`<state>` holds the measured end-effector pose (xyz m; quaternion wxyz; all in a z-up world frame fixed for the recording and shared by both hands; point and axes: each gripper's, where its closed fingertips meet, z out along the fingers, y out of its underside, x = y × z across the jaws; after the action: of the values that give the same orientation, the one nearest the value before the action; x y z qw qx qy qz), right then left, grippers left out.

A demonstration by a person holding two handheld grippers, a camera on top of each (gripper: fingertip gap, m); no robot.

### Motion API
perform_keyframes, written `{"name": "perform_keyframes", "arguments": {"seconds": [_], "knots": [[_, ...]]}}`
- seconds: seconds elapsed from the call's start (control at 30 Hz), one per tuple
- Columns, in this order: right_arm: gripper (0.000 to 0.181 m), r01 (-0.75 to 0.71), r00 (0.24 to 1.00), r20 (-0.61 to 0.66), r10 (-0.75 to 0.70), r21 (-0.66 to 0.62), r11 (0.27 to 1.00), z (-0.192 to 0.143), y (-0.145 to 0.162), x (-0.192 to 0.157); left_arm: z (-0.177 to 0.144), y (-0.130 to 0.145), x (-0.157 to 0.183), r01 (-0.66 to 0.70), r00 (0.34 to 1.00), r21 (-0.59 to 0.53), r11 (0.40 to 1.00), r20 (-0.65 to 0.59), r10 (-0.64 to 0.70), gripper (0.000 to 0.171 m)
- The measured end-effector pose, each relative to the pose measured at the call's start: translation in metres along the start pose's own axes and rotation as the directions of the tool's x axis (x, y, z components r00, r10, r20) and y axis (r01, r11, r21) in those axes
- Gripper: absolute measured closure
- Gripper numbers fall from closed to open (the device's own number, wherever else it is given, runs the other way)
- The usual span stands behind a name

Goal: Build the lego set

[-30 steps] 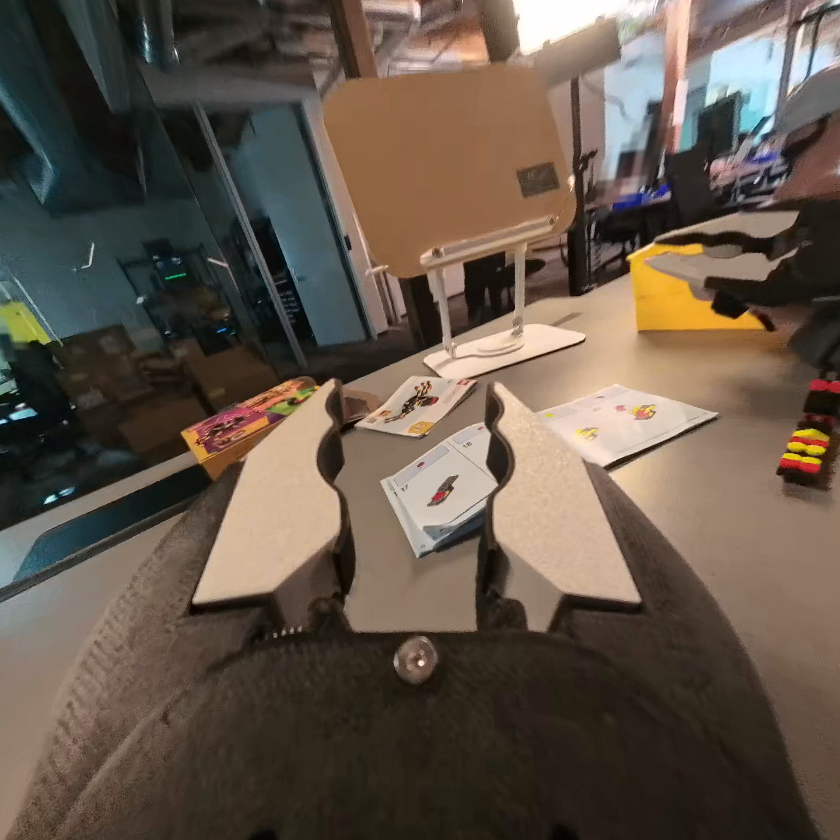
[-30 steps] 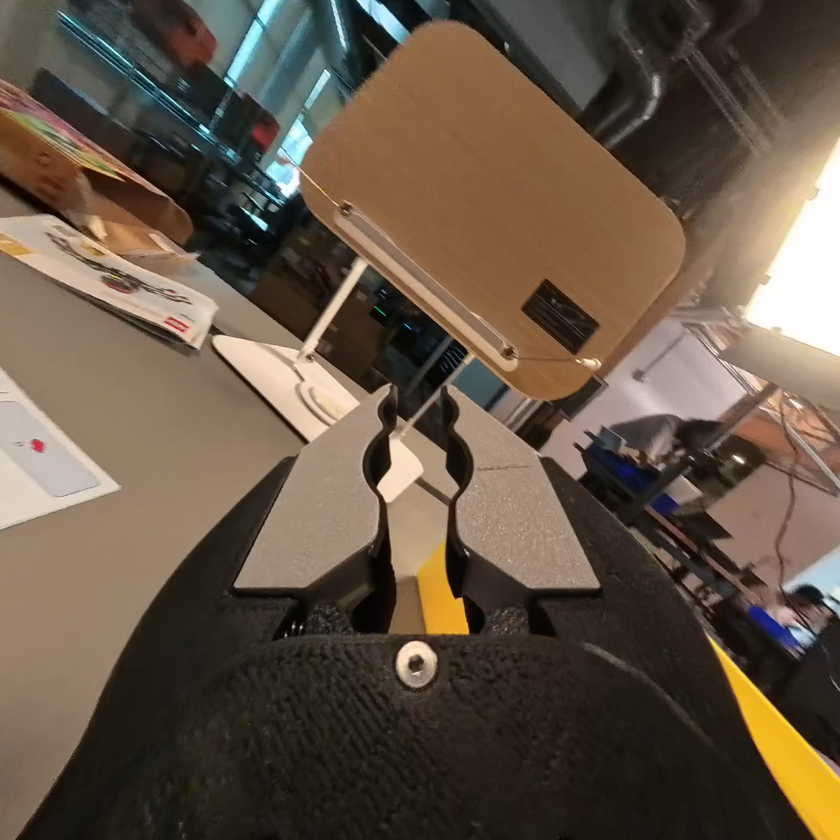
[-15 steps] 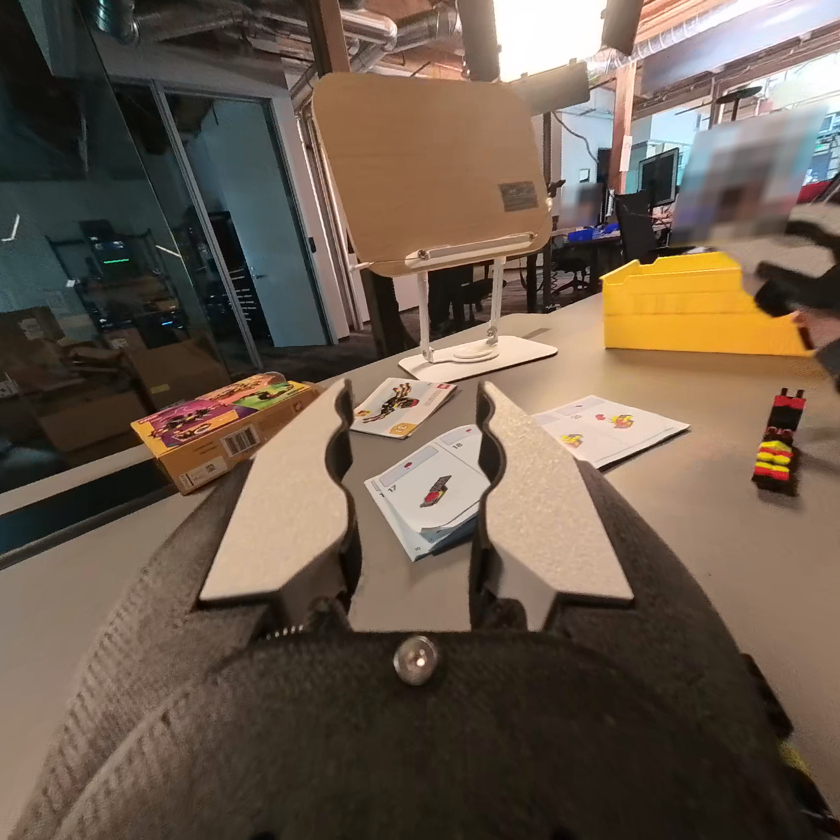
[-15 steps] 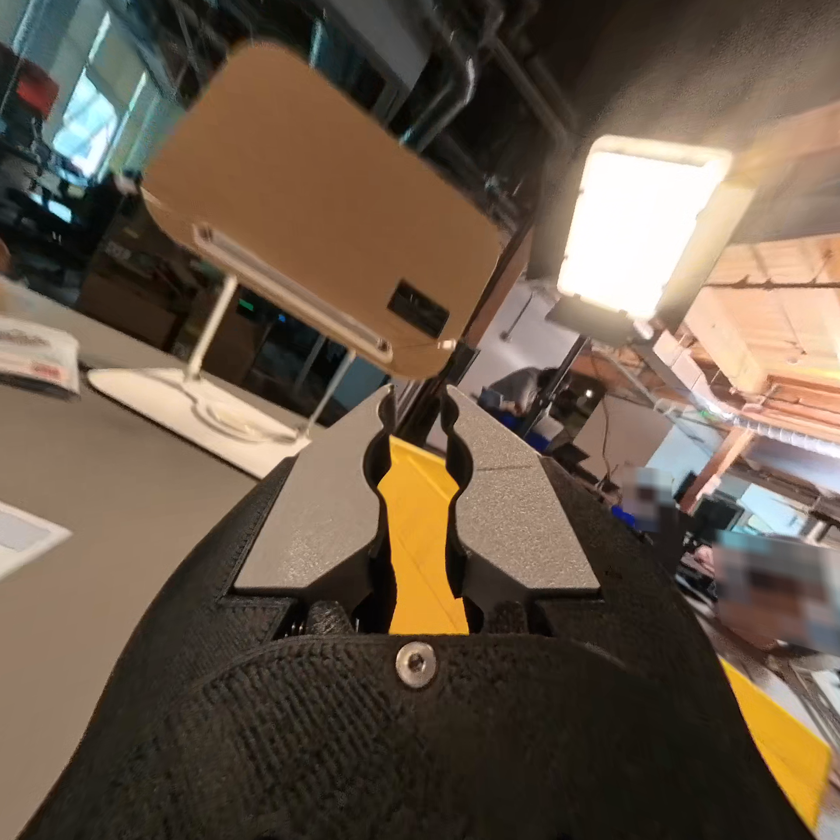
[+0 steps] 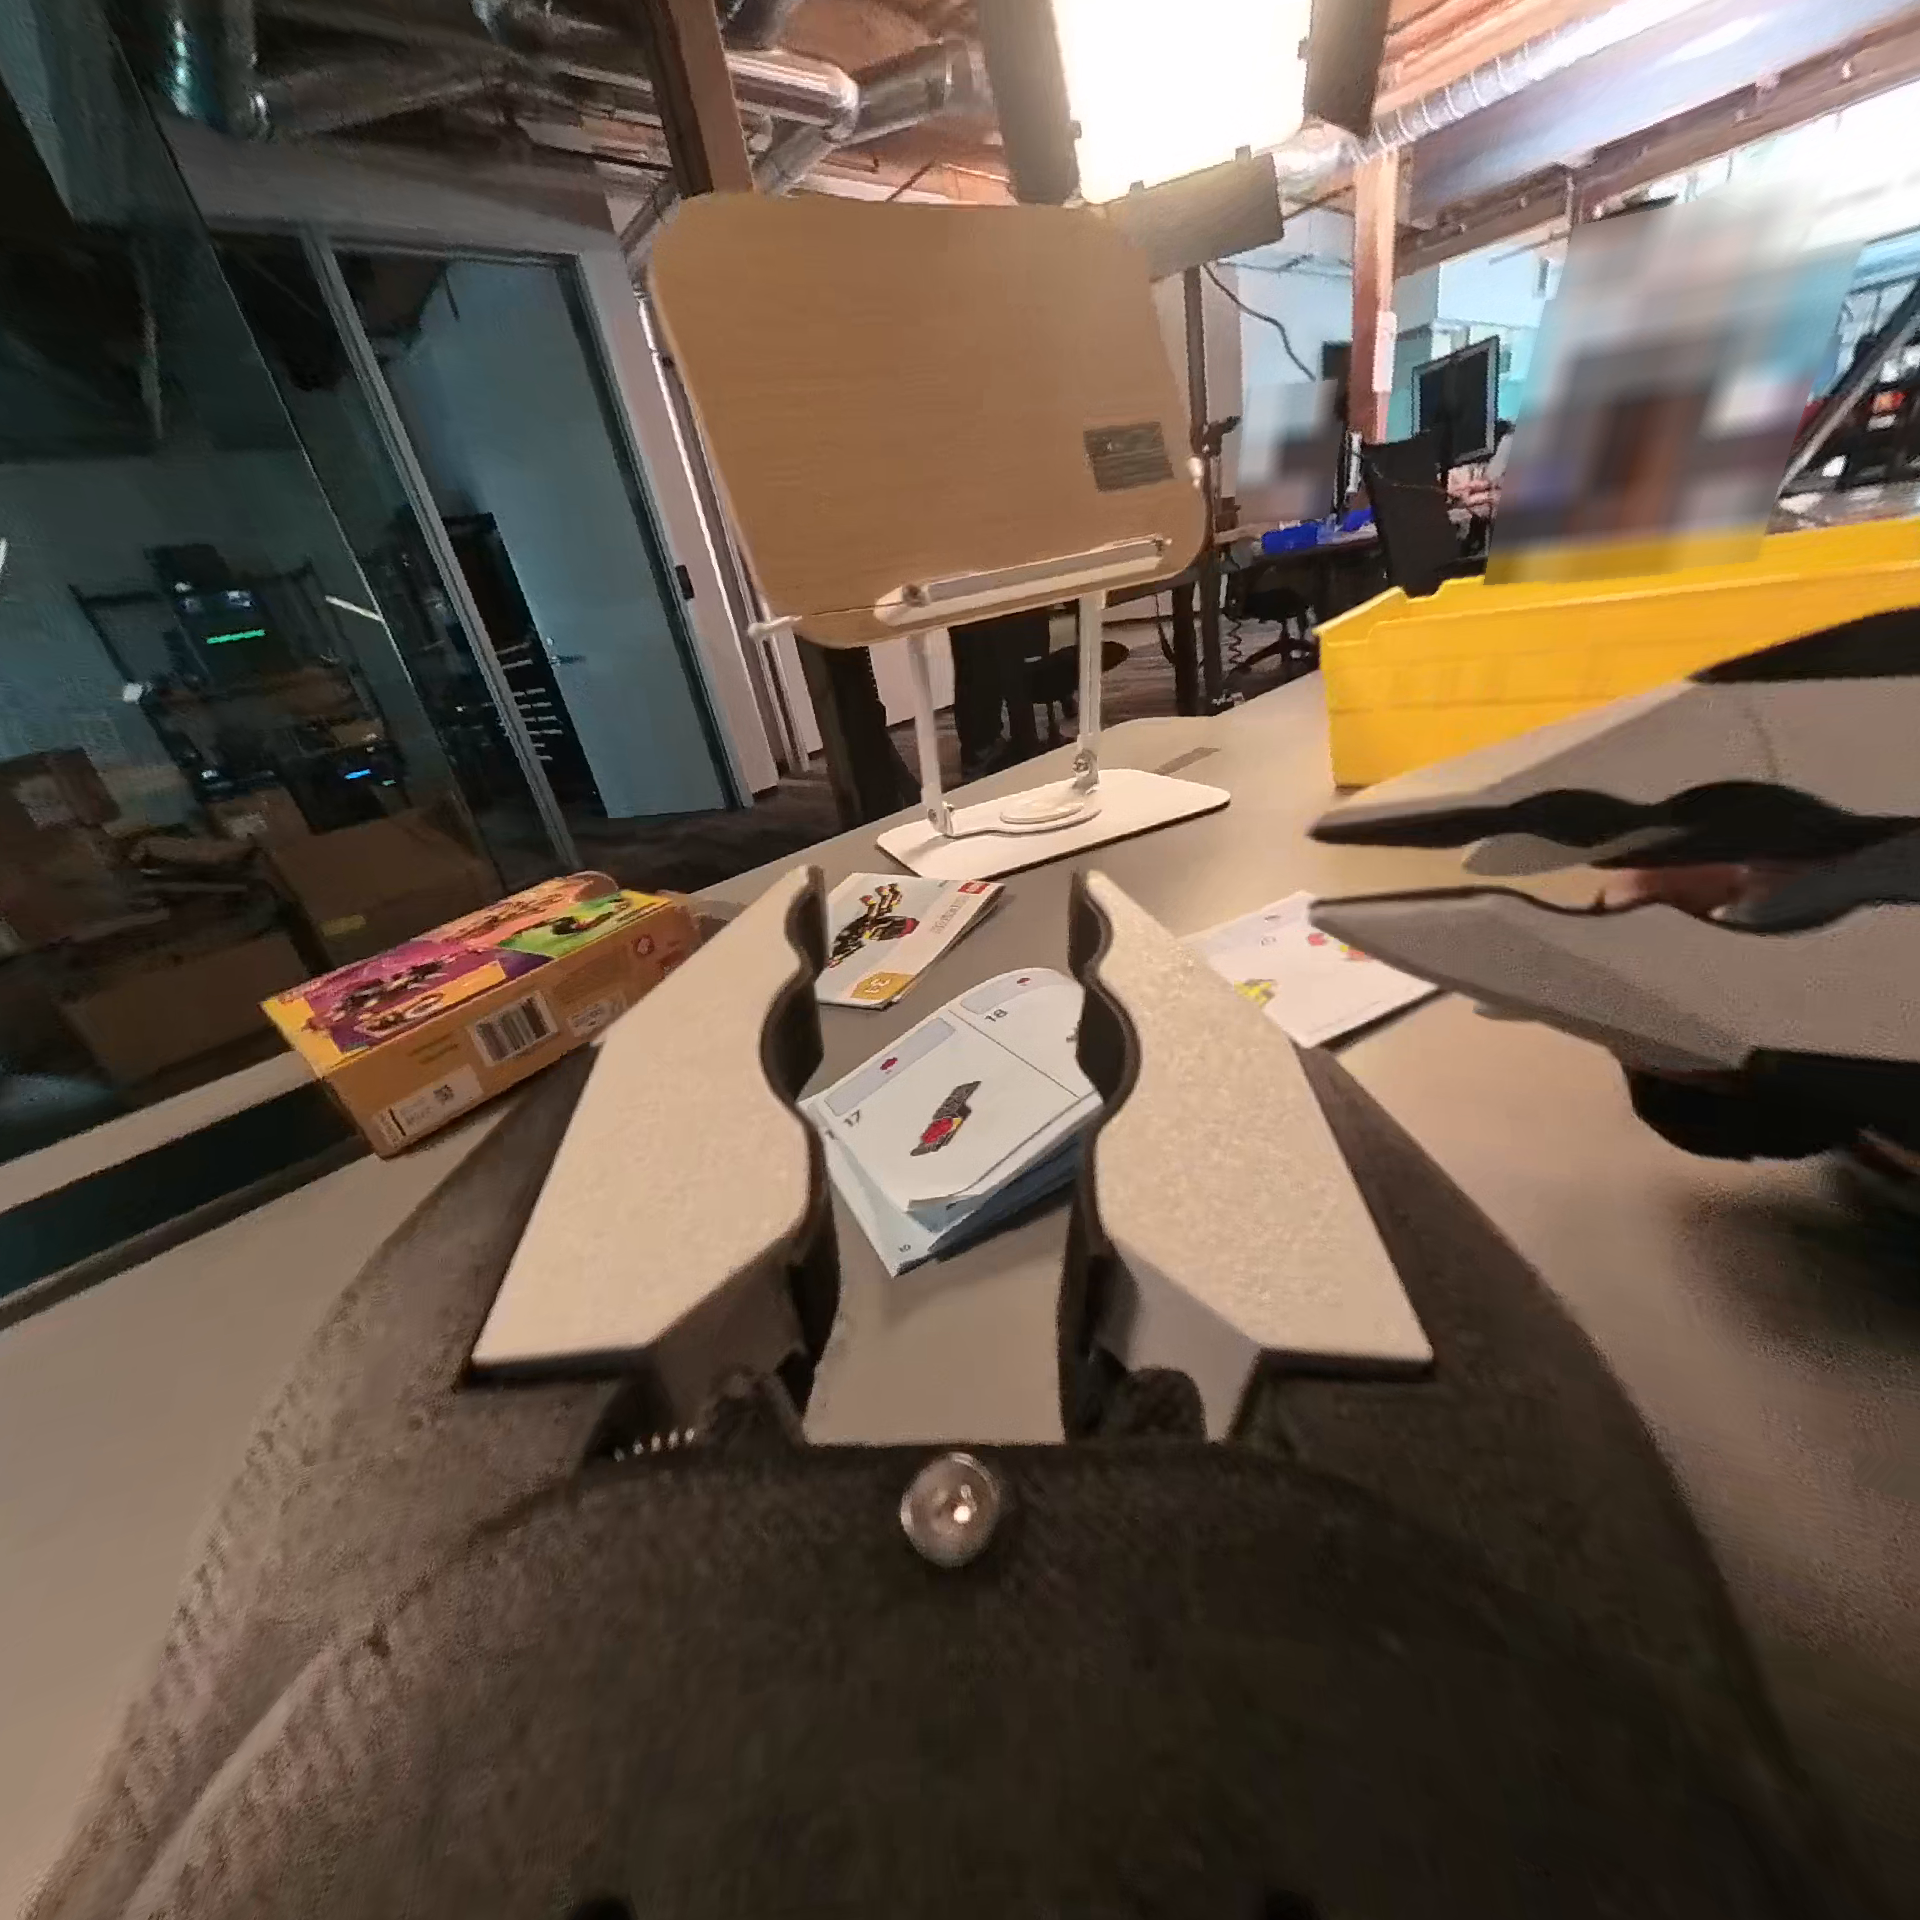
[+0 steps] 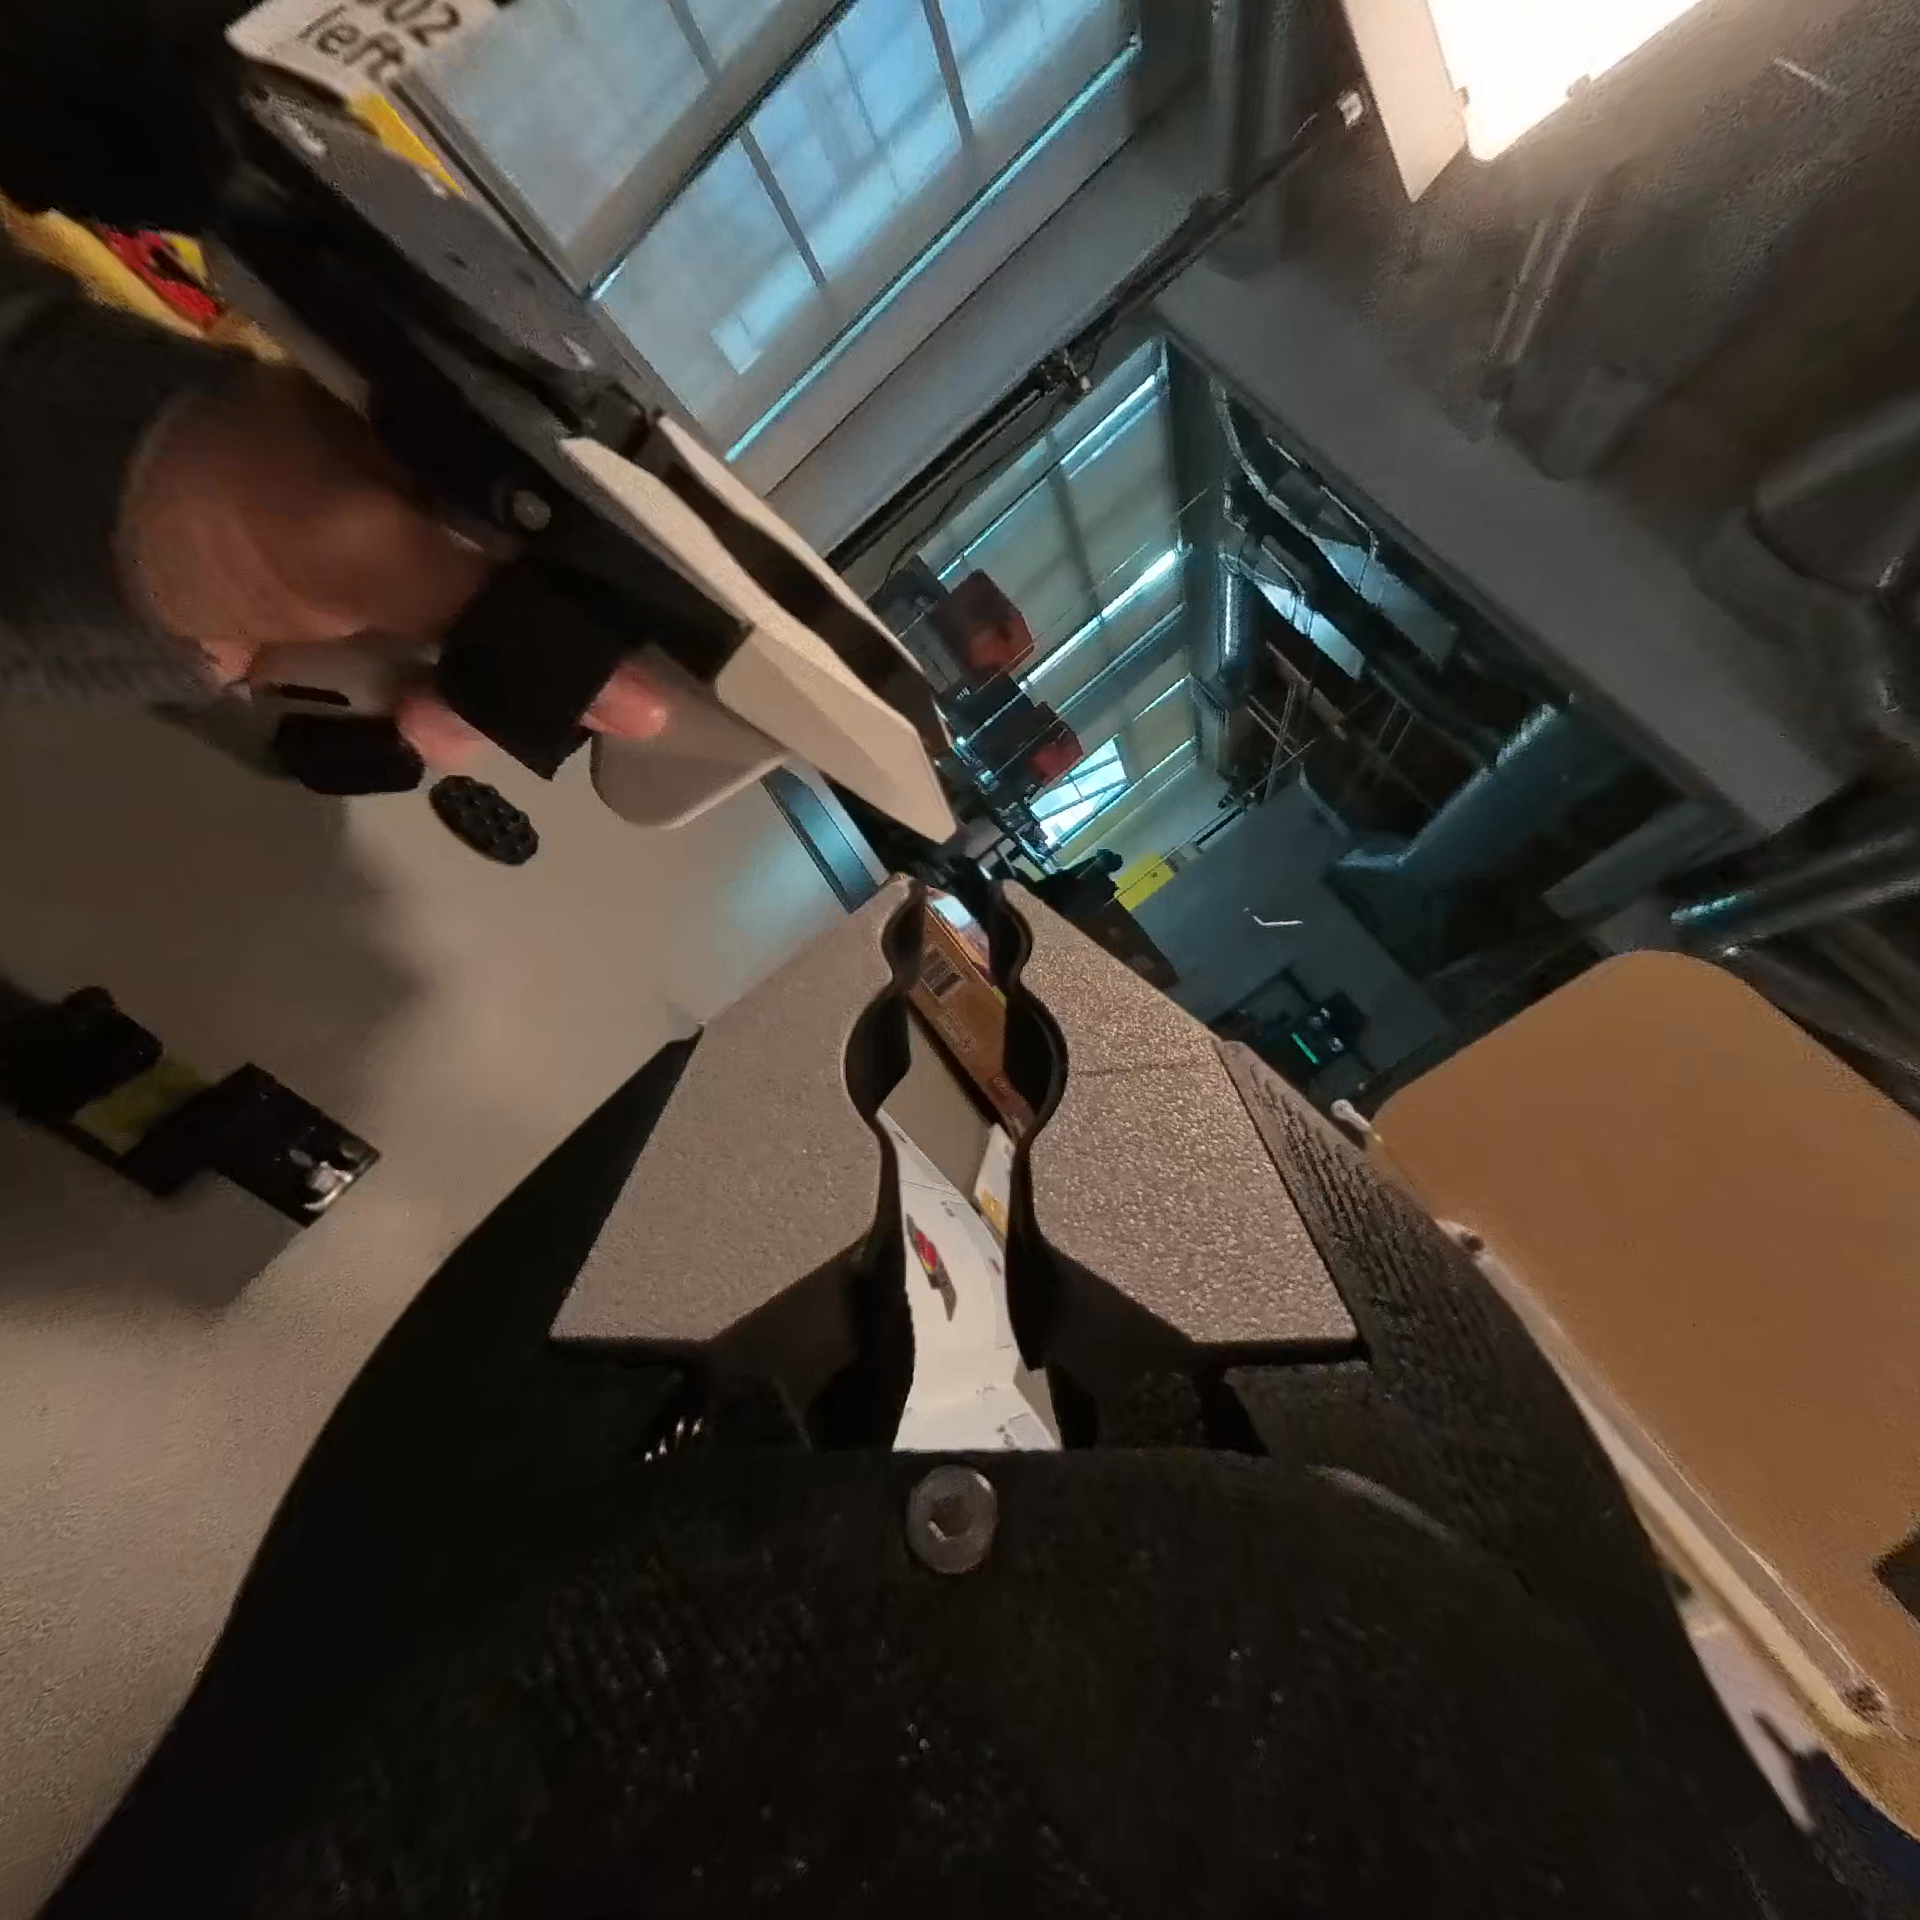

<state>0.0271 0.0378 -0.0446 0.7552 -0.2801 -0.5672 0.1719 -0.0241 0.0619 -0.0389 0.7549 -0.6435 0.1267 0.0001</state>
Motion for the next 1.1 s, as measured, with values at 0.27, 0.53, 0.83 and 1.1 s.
{"name": "perform_keyframes", "arguments": {"seconds": [0.27,0.53,0.83,1.1], "knots": [[0.181,-0.175,0.979,-0.128,0.161,-0.103,0.979,-0.005,0.032,0.032,-0.023,-0.007,0.038,-0.090,0.993,-0.007,0.996,-0.079,0.090,0.137],[0.181,-0.150,0.984,-0.117,0.137,-0.111,0.982,-0.008,0.031,0.030,-0.037,-0.025,0.078,-0.198,0.971,-0.138,0.970,-0.161,0.175,0.165],[0.181,-0.155,0.986,-0.066,0.151,-0.070,0.985,-0.005,0.024,0.024,-0.174,-0.081,-0.092,-0.051,0.974,-0.546,0.836,0.156,0.162,0.157],[0.181,-0.169,0.985,-0.045,0.166,-0.065,0.983,-0.005,0.023,0.021,-0.261,0.006,-0.207,0.441,0.897,-0.788,0.429,0.382,-0.221,0.151]]}}
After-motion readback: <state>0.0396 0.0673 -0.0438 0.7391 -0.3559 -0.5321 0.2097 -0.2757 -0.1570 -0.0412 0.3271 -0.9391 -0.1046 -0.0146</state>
